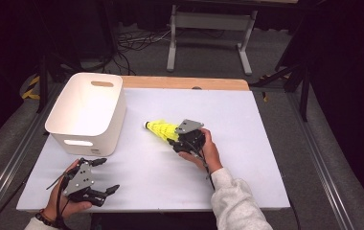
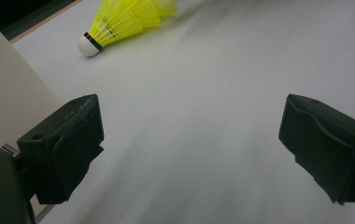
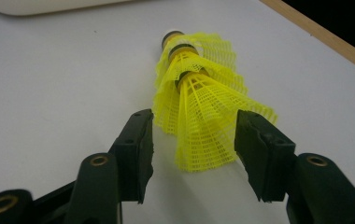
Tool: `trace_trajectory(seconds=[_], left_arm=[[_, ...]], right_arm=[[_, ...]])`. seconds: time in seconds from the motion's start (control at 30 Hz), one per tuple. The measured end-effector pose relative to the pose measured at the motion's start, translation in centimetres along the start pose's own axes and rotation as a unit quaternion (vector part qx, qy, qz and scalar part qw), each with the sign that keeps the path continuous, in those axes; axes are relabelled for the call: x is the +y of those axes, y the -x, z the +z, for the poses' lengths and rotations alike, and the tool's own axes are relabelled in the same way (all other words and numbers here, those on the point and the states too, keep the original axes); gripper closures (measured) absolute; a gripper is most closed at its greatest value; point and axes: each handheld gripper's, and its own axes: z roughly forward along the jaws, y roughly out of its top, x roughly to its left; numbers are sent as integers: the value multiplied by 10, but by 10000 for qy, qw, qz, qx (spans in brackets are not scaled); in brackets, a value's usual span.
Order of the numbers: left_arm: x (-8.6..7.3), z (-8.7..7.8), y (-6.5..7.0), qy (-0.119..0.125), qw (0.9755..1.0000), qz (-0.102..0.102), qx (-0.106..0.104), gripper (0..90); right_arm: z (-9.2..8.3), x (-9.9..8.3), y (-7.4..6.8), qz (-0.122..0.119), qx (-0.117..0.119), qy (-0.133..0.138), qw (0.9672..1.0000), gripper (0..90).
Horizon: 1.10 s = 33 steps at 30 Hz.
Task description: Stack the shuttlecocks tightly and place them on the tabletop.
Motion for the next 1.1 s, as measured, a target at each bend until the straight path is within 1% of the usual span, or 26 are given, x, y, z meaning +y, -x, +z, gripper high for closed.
trace_trajectory(seconds=[0.13,0.17,0.2,0.23,0.27,0.33,0.4,0.43,0.53,0.57,0.63,0.73,0.77,0.8,0.9,1.0,1.1], left_arm=[[-1,1,0,-4,10000,-62,5,75],[-1,0,-1,-20,10000,-29,25,75],[-2,-1,-1,-13,10000,-73,31,76],[-3,-1,-1,-16,9999,-100,33,76],[-4,-2,-1,-25,9999,-119,50,76],[-5,-4,-1,-34,9999,-123,82,76],[-7,-5,-1,-26,9998,-185,76,77],[-7,-6,-1,-55,9998,-168,104,77],[-8,-7,-2,-24,9996,-231,141,77],[-8,-7,-2,-3,9996,-249,144,76],[-7,-7,-4,5,9996,-225,146,76],[-8,-6,-3,-12,9996,-234,133,76],[-7,-7,-3,-20,9997,-199,141,76],[-7,-7,-2,-8,9997,-223,138,78],[-7,-8,-2,20,9996,-235,136,78],[-7,-9,-2,3,9997,-199,158,78],[-7,-10,-3,21,9995,-221,202,78]], right_arm=[[-4,1,0,42,20,75,10000,434],[-7,2,0,40,28,135,9999,420],[-8,3,0,52,71,184,9998,412],[-10,4,1,79,40,209,9997,379],[-11,5,1,79,0,217,9997,365],[-13,7,2,88,23,256,9996,363],[-15,8,2,91,-31,293,9995,332],[-17,9,1,61,-56,301,9995,325],[-22,10,0,60,-84,357,9993,289],[-24,10,-1,46,-127,358,9993,282],[-28,10,-3,55,-147,394,9991,260],[-39,9,-6,-33,-204,495,9986,234],[-41,9,-7,-29,-201,529,9984,228],[-44,8,-8,-21,-187,595,9980,223],[-50,6,-11,-41,-206,666,9976,209],[-58,3,-16,-135,-242,751,9968,202],[-65,-1,-19,-275,-317,806,9959,190]])
